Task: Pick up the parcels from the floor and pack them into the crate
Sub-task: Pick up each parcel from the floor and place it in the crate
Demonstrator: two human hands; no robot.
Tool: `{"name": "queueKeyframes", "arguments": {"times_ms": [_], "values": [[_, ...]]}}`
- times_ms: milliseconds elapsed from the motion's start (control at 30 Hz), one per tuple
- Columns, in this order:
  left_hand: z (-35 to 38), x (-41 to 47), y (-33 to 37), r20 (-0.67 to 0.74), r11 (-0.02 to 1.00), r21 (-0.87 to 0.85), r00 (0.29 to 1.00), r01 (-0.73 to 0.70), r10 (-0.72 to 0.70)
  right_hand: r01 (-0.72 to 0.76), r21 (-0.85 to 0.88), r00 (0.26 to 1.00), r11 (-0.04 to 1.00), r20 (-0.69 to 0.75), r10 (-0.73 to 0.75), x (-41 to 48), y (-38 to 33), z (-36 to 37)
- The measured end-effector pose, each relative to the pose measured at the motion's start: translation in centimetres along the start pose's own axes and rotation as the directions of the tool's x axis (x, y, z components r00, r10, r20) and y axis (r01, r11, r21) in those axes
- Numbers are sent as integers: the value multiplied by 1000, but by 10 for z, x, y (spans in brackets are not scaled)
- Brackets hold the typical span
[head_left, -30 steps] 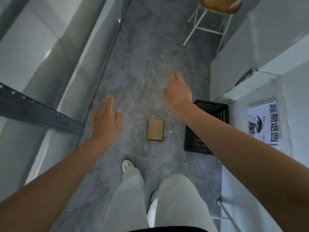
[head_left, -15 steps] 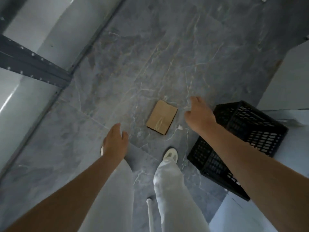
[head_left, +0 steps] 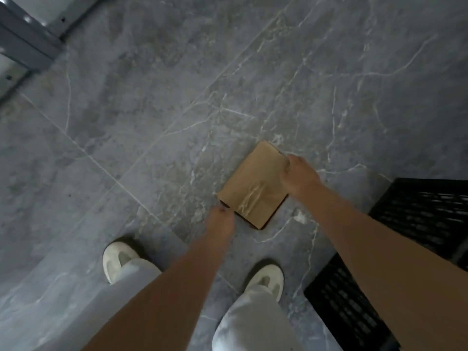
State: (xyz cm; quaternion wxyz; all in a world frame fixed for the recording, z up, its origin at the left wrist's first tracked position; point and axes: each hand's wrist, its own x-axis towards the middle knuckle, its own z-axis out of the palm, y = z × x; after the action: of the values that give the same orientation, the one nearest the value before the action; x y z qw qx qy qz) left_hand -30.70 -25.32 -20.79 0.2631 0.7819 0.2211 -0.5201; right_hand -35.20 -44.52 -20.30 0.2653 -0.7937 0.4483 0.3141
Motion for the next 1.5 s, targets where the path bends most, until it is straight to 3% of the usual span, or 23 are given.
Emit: {"name": "queueKeyframes", "arguments": {"times_ms": [67, 167, 300, 533, 733, 833, 933, 1000, 1200, 1267, 1367, 1500], "values": [[17, 19, -1, -26, 994, -108, 999, 20, -23, 21, -8, 1000, 1000, 11, -21, 23, 2, 19], [23, 31, -2, -95, 991, -117, 994, -61, 50, 79, -21, 993, 997, -86, -81, 34, -2, 31], [-18, 6, 12, -100, 975, -205, 993, -84, 65, 86, 209, 995, 974, -62, -75, 9, -38, 9], [-175, -103, 77, -333, 959, -153, 926, -237, 176, 64, 467, 998, 882, -44, -50, -89, -184, -95], [-345, -246, 111, -396, 855, -345, 886, -388, 242, 137, 540, 991, 830, -79, -112, -237, -294, -223], [-414, -334, 127, -403, 719, -537, 883, -441, 241, 184, 677, 983, 712, -143, -118, -321, -337, -282], [-471, -415, 126, -452, 500, -699, 857, -512, 247, 140, 869, 989, 474, -100, -109, -390, -375, -331], [-503, -461, 112, -509, 378, -733, 825, -565, 247, 152, 892, 978, 426, -74, -195, -432, -393, -353], [-567, -593, 30, -701, 186, -668, 693, -721, 169, 319, 860, 850, 398, -73, -522, -557, -428, -369], [-574, -627, -6, -730, 127, -653, 665, -747, 160, 358, 861, 774, 362, -57, -631, -595, -429, -368], [-574, -668, -62, -765, 124, -609, 621, -784, 172, 354, 883, 658, 307, -2, -753, -644, -439, -365], [-575, -716, -136, -826, 33, -556, 557, -830, 84, 357, 866, 487, 350, 147, -861, -706, -464, -340]]}}
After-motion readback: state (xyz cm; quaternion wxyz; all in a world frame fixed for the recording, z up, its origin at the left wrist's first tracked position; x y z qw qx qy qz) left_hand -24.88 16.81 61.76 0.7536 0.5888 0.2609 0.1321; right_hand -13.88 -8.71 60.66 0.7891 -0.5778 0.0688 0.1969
